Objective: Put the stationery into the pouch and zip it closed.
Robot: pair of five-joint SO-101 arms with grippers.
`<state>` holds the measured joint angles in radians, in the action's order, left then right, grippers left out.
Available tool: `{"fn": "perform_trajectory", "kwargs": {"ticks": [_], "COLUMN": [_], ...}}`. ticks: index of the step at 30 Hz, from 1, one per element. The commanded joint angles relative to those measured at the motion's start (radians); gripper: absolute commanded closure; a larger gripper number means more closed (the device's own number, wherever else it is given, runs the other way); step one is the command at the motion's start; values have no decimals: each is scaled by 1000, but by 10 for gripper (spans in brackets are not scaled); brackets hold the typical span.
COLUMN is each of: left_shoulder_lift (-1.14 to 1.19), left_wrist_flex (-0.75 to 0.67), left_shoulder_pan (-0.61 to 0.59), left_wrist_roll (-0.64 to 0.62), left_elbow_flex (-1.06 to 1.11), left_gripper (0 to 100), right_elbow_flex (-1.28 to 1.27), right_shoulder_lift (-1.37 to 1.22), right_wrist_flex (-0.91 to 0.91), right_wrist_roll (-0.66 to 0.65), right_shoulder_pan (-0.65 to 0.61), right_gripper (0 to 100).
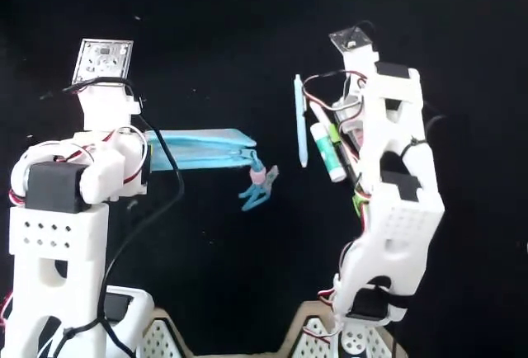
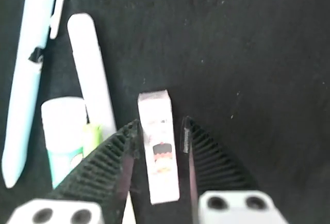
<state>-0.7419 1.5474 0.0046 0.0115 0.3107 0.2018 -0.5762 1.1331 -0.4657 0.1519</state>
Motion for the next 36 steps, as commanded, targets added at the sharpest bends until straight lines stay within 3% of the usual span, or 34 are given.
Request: {"fn": "perform_trajectory", "kwargs": {"ticks": [1,5,8,13,21,26,36], "left_shoulder_lift": [8,8,8,8,8,8,8], "left_wrist_flex": [-3,-3,-3,-3,-5,-6,-8], "left_shoulder_pan": [15,15,15,15,15,15,15], "left_wrist_roll": [8,8,5,5,5,5,5], "left_elbow_flex": [15,16,16,16,16,16,16], "left_gripper": [970,970,970,970,970,970,970], "right_elbow_flex": [116,177,243,354,335,154,-493], "right_shoulder_lift": [-58,-111,-101,-85,-81,-18,395], "right_wrist_flex": [-11,46,144,342,443,390,-9], "right_wrist_roll": [-11,-8,5,38,35,-37,-46], "right_shoulder_pan": [-14,-6,23,94,199,252,290], "right_gripper": [877,889,995,988,988,988,973]}}
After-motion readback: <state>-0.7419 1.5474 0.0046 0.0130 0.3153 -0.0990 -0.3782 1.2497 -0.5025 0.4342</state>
